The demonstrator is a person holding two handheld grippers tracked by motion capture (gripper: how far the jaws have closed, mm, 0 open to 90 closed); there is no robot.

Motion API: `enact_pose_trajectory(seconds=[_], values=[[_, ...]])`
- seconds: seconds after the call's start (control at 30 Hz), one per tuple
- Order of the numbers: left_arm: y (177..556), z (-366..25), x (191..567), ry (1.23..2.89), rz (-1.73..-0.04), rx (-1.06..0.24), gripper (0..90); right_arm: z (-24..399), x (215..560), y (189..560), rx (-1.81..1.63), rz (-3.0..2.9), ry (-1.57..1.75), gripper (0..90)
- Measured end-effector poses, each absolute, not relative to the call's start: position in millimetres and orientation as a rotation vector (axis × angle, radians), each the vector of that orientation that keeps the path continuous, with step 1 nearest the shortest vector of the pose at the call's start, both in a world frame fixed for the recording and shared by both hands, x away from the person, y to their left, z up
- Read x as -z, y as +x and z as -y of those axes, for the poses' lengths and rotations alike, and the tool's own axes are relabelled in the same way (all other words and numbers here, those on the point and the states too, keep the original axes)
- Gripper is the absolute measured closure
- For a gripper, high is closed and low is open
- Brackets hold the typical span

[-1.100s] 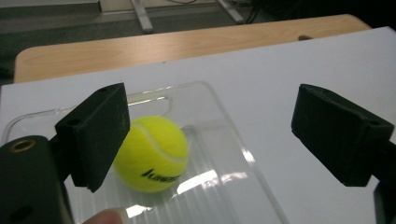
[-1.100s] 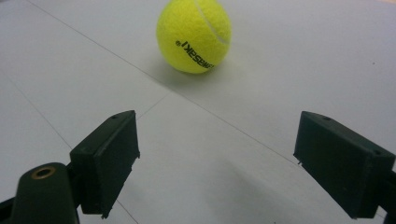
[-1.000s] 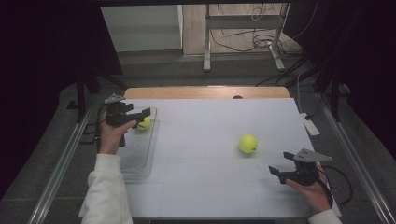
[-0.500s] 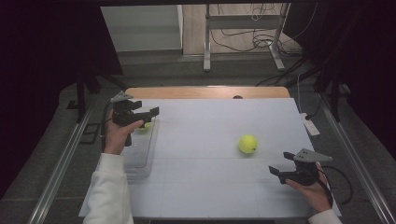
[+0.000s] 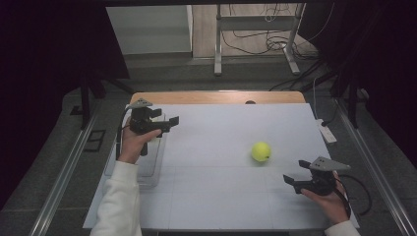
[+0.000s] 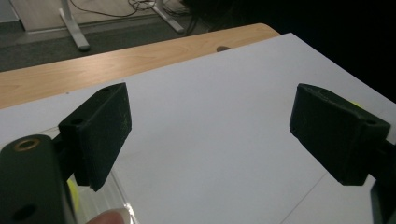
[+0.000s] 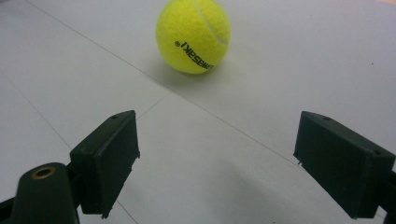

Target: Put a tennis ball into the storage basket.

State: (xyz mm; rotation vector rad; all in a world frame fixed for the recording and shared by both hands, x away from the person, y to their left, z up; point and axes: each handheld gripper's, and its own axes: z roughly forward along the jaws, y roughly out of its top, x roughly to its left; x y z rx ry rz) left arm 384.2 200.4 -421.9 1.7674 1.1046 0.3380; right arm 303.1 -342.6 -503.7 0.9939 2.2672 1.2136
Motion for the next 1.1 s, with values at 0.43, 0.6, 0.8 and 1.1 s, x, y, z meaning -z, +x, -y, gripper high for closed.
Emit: enact_pose_trajectory(seconds=[0.43,0.6,0.8,1.1], values=[[384,-182,424,1.807,-1.061,-0.312,14.0,343,504,303,-1.215,-2.266,0.996,14.0],[385,-176,426,1.823,-1.053,-0.301,14.0,343,504,303,-1.215,-2.266,0.994,14.1],[385,-171,427,1.843,-1.047,-0.298,14.1,342,504,304,-1.211,-2.267,0.993,14.1],[386,-163,431,1.87,-1.036,-0.294,14.1,342,504,304,-1.211,-2.27,0.99,14.1]])
